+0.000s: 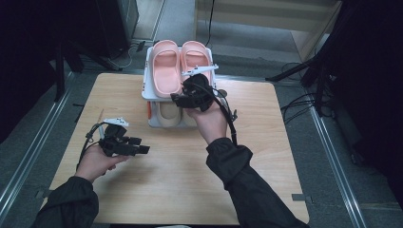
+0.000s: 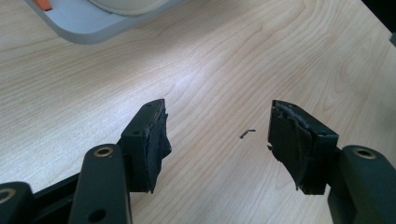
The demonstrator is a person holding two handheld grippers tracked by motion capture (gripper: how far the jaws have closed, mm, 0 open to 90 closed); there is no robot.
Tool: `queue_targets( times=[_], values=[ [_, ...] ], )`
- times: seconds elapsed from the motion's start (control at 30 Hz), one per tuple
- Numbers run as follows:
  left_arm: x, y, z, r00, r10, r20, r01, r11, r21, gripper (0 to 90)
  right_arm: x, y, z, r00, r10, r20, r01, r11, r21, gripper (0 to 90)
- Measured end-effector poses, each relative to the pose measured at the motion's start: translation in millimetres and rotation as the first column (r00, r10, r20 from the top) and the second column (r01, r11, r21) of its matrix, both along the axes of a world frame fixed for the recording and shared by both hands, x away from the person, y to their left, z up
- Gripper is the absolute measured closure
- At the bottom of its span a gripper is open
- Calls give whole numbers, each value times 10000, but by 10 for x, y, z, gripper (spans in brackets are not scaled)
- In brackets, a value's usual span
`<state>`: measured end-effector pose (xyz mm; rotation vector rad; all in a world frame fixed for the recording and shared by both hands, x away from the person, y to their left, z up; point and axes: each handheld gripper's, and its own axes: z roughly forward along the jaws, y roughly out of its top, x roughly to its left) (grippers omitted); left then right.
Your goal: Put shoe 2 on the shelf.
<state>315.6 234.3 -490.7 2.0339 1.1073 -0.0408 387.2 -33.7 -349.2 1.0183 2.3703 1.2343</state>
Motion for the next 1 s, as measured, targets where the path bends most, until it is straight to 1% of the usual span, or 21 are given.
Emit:
queue_targets(
  times=[0.03, 0.13, 0.2, 0.27, 0.33, 0.43, 0.5, 0.57, 0.63, 0.7, 0.77, 0.8, 0.87, 1.0],
  values=[
    [8, -4, 2, 10000, -65, -32, 65, 9999, 80, 372, -31, -19, -11, 10000, 66, -48, -65, 10000, 25, 528],
    [21, -23, 1, 9999, -92, -61, 92, 9999, 90, 371, -111, -77, -59, 9994, 336, -125, -336, 9994, 1, 524],
    [29, -27, 0, 9999, -129, -58, 129, 9998, 128, 371, -160, -111, -97, 9984, 556, -45, -556, 9985, 14, 522],
    [38, -29, -2, 9999, -112, -71, 113, 9998, 145, 371, -215, -146, -129, 9980, 633, -39, -633, 9980, 10, 517],
    [45, -28, -5, 9999, -85, -88, 86, 9999, 147, 371, -282, -168, -163, 9972, 742, 126, -740, 9971, -182, 516],
    [52, -18, -7, 9999, -96, -117, 98, 9998, 168, 370, -363, -212, -216, 9950, 992, 123, -990, 9950, -131, 512],
    [52, -19, -8, 9999, -61, -124, 63, 9998, 162, 370, -427, -259, -269, 9928, 1193, 90, -1194, 9929, 4, 509],
    [49, -20, -8, 9999, -73, -154, 76, 9998, 184, 370, -469, -299, -321, 9908, 1347, 91, -1347, 9909, -7, 505],
    [49, -18, -10, 9998, -109, -158, 113, 9997, 225, 369, -516, -369, -408, 9884, 1522, 22, -1522, 9884, -2, 500],
    [48, -23, -13, 9998, -73, -173, 76, 9998, 203, 369, -536, -418, -463, 9874, 1584, -51, -1584, 9874, 30, 500],
    [45, -24, -14, 9999, -51, -157, 55, 9998, 215, 369, -567, -492, -529, 9885, 1511, -43, -1511, 9884, 153, 500],
    [44, -24, -15, 9999, -46, -158, 49, 9998, 207, 369, -579, -538, -571, 9886, 1495, -159, -1491, 9885, 269, 500],
    [43, -22, -18, 9999, -52, -134, 55, 9997, 250, 369, -589, -616, -636, 9885, 1470, -341, -1459, 9887, 341, 498],
    [42, -12, -22, 9999, -68, -151, 73, 9994, 327, 369, -622, -771, -757, 9887, 1408, -513, -1389, 9895, 395, 493]
  ],
)
